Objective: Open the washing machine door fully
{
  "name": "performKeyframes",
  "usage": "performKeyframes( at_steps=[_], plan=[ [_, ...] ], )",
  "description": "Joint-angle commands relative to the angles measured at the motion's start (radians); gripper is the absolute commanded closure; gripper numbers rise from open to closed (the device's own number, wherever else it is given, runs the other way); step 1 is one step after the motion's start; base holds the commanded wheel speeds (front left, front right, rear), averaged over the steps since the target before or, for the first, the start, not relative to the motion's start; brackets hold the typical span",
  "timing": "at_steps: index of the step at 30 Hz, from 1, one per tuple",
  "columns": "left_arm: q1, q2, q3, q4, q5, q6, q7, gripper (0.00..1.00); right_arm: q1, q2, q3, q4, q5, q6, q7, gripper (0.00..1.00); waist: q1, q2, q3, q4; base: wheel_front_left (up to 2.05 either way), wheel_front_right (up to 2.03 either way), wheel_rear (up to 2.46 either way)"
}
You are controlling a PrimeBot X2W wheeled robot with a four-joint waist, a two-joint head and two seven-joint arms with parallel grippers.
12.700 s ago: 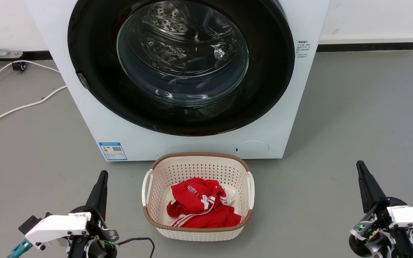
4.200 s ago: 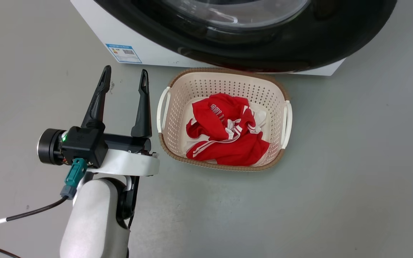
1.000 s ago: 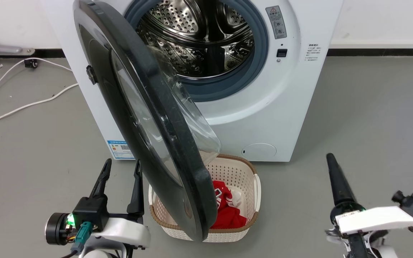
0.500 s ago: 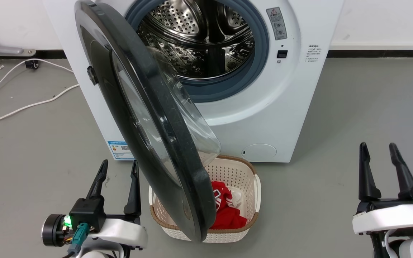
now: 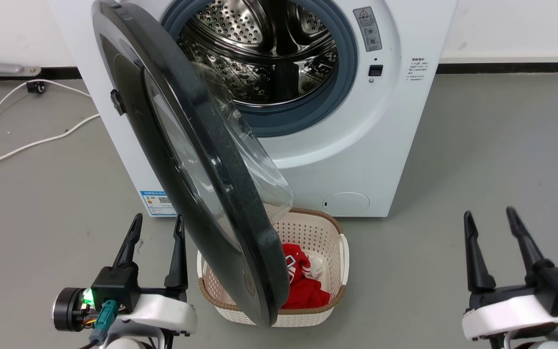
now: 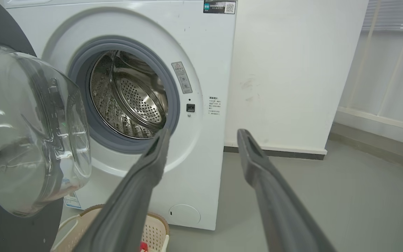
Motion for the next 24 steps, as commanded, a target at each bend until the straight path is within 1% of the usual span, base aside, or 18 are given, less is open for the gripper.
performKeyframes(
  at_steps=[1, 7, 22, 23, 24],
  plan=[
    [-0.011, -0.001, 0.003, -0.002, 0.005, 0.0, -0.003, 0.0, 0.012, 0.003, 0.001, 0.011, 0.005, 0.0, 0.002, 0.0, 0.0, 0.0, 0.0, 0.0, 0.0, 0.0, 0.0],
    [-0.012, -0.001, 0.005, -0.003, 0.009, -0.002, -0.003, 0.0, 0.0, 0.003, -0.007, 0.071, 0.033, 0.0, 0.002, 0.0, 0.0, 0.0, 0.0, -0.003, 0.0, 0.0, 0.0],
    [-0.015, -0.001, 0.003, -0.004, 0.005, 0.0, -0.003, 0.0, -0.026, 0.003, -0.007, 0.104, 0.039, 0.0, -0.009, 0.0, 0.0, 0.0, 0.005, -0.009, 0.0, 0.0, 0.0],
    [-0.015, -0.001, 0.002, -0.004, 0.0, -0.001, -0.003, 0.66, -0.027, 0.003, -0.007, 0.105, 0.041, 0.0, -0.009, 0.0, 0.0, 0.0, 0.005, -0.01, 0.0, 0.0, 0.0],
    [-0.016, -0.001, 0.002, -0.007, -0.001, -0.004, -0.003, 1.0, -0.027, 0.003, -0.007, 0.106, 0.043, 0.0, -0.01, 0.0, 0.0, 0.0, 0.005, -0.01, 0.0, 0.0, 0.0]
  ],
)
